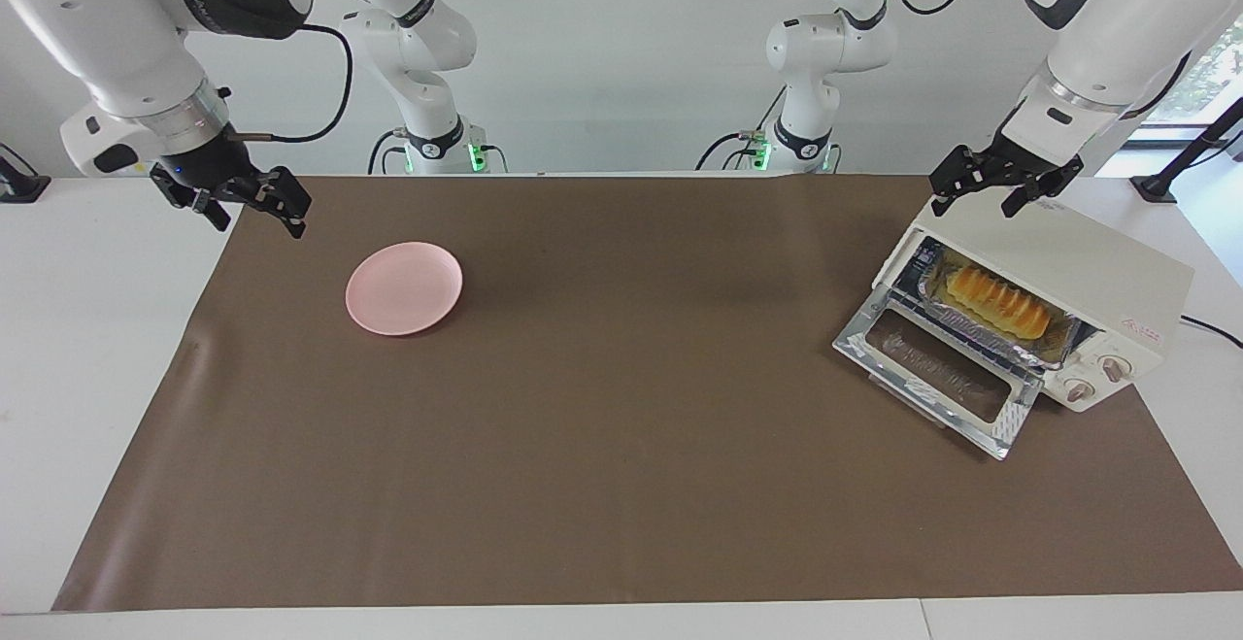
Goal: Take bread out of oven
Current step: 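Lower the left gripper onto the foil tray inside the toaster oven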
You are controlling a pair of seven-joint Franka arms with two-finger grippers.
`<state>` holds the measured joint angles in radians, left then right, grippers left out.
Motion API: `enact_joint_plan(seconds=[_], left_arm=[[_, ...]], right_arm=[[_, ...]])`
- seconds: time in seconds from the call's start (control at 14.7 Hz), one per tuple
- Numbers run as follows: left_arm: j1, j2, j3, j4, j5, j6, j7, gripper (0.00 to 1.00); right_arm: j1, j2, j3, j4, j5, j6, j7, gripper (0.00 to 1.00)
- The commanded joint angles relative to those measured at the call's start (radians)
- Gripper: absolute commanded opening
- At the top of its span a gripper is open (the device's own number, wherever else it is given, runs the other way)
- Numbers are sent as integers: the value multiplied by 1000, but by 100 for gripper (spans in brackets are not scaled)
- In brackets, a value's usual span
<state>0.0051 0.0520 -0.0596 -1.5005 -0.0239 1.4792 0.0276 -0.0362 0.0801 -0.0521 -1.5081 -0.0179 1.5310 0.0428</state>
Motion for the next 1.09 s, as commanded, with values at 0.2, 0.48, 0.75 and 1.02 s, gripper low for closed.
enact_joint_plan(seconds=[0.2, 0.48, 0.75, 1.02], left_arm=[[-4, -15, 3, -17, -4, 15, -12, 100], [-8, -14, 3, -17, -4, 16, -8, 100], [-8, -15, 9, -15, -2, 6, -9, 100], [-5, -14, 14, -9, 1, -14, -17, 100]], right_arm=[[-1, -19, -3, -20, 6, -8, 2, 100], [-1, -19, -3, -20, 6, -8, 2, 100], [-1, -20, -3, -20, 6, -8, 2, 100], [-1, -20, -3, -20, 6, -9, 2, 100]])
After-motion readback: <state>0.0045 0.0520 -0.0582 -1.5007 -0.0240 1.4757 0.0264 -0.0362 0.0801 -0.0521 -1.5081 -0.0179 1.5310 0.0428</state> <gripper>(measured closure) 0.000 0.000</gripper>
